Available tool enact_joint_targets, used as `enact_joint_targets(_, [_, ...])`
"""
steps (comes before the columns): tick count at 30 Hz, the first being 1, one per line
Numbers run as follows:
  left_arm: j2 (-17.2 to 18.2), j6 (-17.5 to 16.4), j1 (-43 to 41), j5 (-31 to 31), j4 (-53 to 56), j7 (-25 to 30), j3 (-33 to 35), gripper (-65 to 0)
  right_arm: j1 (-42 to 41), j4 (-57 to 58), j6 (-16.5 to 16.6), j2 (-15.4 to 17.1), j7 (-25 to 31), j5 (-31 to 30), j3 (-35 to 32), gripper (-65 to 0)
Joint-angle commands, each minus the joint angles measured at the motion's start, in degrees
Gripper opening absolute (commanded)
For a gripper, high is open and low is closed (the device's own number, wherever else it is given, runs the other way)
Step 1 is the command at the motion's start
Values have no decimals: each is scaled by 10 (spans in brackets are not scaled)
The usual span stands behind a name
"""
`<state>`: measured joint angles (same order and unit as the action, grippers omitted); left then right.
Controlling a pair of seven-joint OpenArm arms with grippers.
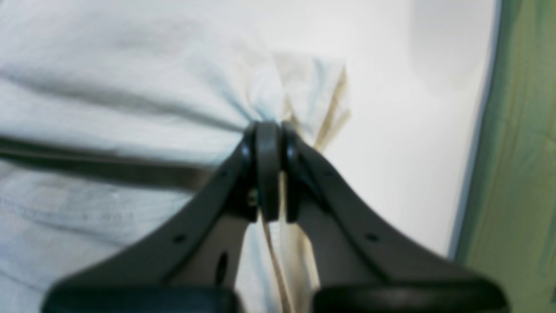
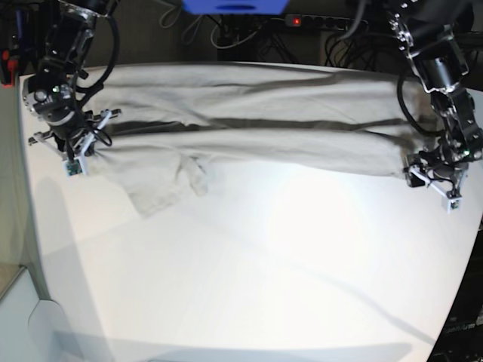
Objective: Layout the t-shirt on the table in an organized manner, then fold the t-shirt properly
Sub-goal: 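Lower the folded hem and smooth the strip with both grippers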
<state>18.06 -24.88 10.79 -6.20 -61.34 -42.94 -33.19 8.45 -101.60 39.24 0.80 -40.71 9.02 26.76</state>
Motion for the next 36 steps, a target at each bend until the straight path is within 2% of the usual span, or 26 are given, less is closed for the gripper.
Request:
enact_joint_targets(1, [10,0,7,-4,-3,14,-1,-341,-7,-9,8,5,12,-3,1,-650])
enact_joint_targets(7, [-3,0,3,-4,1,24,-1,-608,-7,-9,8,4,11,-3,1,-650])
enact_joint_targets(9, [-3,0,3,-4,-2,20,-2,-650,-7,-9,8,4,11,-3,1,-650])
enact_joint_targets(12, [-5,0,3,-4,-31,9,-3,-646,-7,-9,8,4,11,-3,1,-650])
enact_joint_targets(21, [-15,0,-50,-4,-253,-166,-5,-646,-7,-9,8,4,11,-3,1,-650])
enact_joint_targets(25, [-25,0,-93,-4,-333,-215,-6,-646,-7,-9,8,4,11,-3,1,-650])
enact_joint_targets(30, [-26,0,-149,-4,-358,-218,-6,-646,-6,-9,8,4,11,-3,2,-650])
enact_joint_targets(36, [-23,0,-180,-4,-325,-177,-6,-646,-6,-9,8,4,11,-3,4,-650])
